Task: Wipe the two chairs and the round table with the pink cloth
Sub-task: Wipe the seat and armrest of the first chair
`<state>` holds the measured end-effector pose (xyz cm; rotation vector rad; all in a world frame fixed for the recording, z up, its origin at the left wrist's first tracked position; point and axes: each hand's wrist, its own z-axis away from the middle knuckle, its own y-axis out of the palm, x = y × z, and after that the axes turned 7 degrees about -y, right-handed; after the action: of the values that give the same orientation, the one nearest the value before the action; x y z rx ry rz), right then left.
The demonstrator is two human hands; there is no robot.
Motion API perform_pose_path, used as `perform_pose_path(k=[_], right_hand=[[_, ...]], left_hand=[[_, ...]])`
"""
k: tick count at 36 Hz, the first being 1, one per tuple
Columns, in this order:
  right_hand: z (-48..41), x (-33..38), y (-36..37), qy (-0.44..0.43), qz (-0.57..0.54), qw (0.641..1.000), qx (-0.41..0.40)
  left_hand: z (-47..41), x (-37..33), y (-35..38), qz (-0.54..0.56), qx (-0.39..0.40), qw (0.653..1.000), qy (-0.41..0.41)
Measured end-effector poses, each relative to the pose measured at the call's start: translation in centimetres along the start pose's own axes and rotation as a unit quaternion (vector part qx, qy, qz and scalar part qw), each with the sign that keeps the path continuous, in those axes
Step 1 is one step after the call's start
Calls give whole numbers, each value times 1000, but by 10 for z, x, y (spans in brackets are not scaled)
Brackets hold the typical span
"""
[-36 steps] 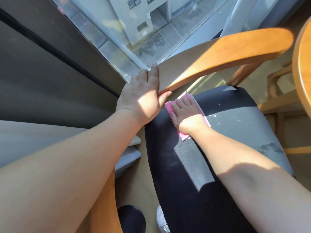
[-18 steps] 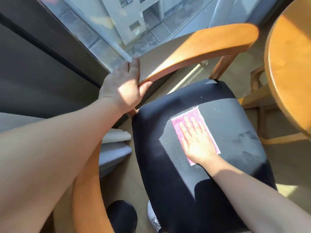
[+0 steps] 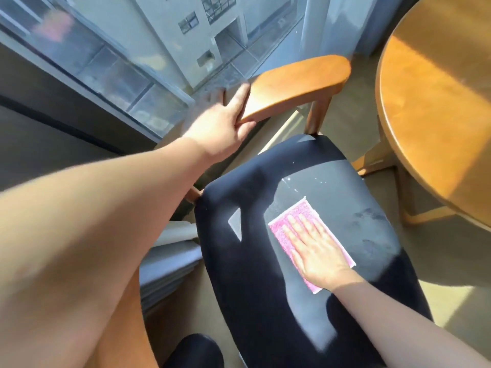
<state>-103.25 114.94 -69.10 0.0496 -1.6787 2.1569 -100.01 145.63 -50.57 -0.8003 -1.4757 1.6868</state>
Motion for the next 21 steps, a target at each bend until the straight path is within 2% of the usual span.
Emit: perform_pose_path(k=[6,15,21], right_hand=[[-17,-2,-2,-7,11,999,-34],[-112,-16,-41,17,35,999,35],[-170,-28,-57,33,52,998,1]], left_hand=[[-5,4,8,5,4,1000,-7],[-4,2,7,-16,-1,1000,-5],[-7,6,12,-2,6,1000,2]])
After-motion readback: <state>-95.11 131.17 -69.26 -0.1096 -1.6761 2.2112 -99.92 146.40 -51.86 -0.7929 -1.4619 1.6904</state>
